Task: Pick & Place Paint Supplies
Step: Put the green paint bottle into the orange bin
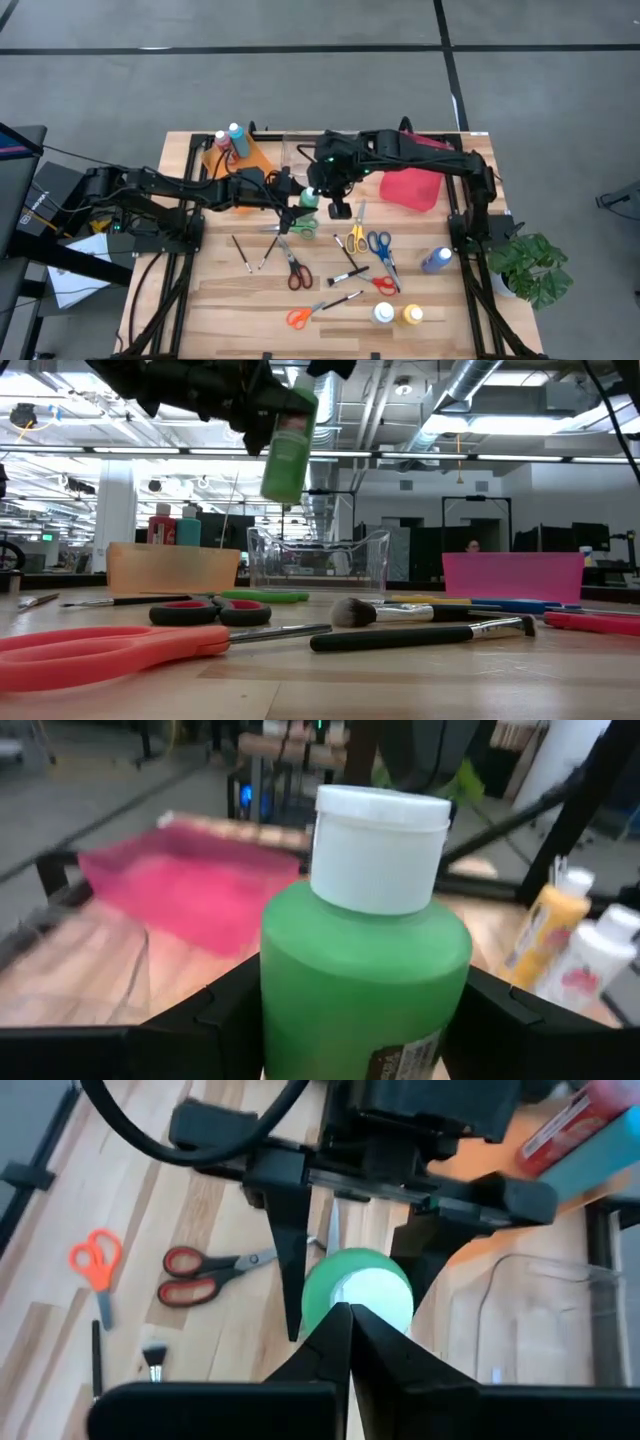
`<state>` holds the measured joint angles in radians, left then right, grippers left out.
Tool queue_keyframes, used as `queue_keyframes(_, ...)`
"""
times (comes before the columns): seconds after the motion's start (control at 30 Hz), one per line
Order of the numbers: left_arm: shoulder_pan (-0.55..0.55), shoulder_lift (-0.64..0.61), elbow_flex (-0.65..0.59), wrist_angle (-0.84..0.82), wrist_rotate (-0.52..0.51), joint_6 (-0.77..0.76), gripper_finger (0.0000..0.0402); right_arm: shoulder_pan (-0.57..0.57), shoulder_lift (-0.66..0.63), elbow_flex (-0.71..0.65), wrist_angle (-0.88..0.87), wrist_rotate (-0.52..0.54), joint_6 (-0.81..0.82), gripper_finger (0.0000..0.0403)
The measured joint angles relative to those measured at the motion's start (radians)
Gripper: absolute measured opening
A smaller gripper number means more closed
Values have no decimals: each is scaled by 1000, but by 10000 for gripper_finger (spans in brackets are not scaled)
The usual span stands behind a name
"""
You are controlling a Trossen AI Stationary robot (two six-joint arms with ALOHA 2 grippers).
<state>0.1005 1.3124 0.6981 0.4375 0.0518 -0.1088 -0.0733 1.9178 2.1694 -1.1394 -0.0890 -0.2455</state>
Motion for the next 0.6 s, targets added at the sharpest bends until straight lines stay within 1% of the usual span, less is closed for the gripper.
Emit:
queue_keyframes(0.1, 0, -6, 6, 22, -3, 0, 223, 0, -41, 23, 8, 22, 2, 1)
queue_keyframes(0.23, 10, -19, 1, 8, -50, 0, 223, -1, -125, 30, 19, 83, 14, 1)
queue_keyframes(0.3, 23, -54, 4, 2, -89, 0, 223, -1, -171, 30, 17, 106, 33, 1)
queue_keyframes(0.37, 43, -91, 4, -2, -154, 3, 223, -1, -216, 26, 19, 126, 50, 1)
queue_keyframes(0.47, 80, -172, 3, -84, -290, 47, 223, 5, -289, 5, -8, 163, 78, 1)
queue_keyframes(0.53, 111, -235, 0, -130, -391, 82, 223, 15, -339, -16, -51, 203, 102, 0)
queue_keyframes(0.6, 149, -300, -36, -142, -450, 107, 223, 30, -397, -65, -70, 261, 131, 0)
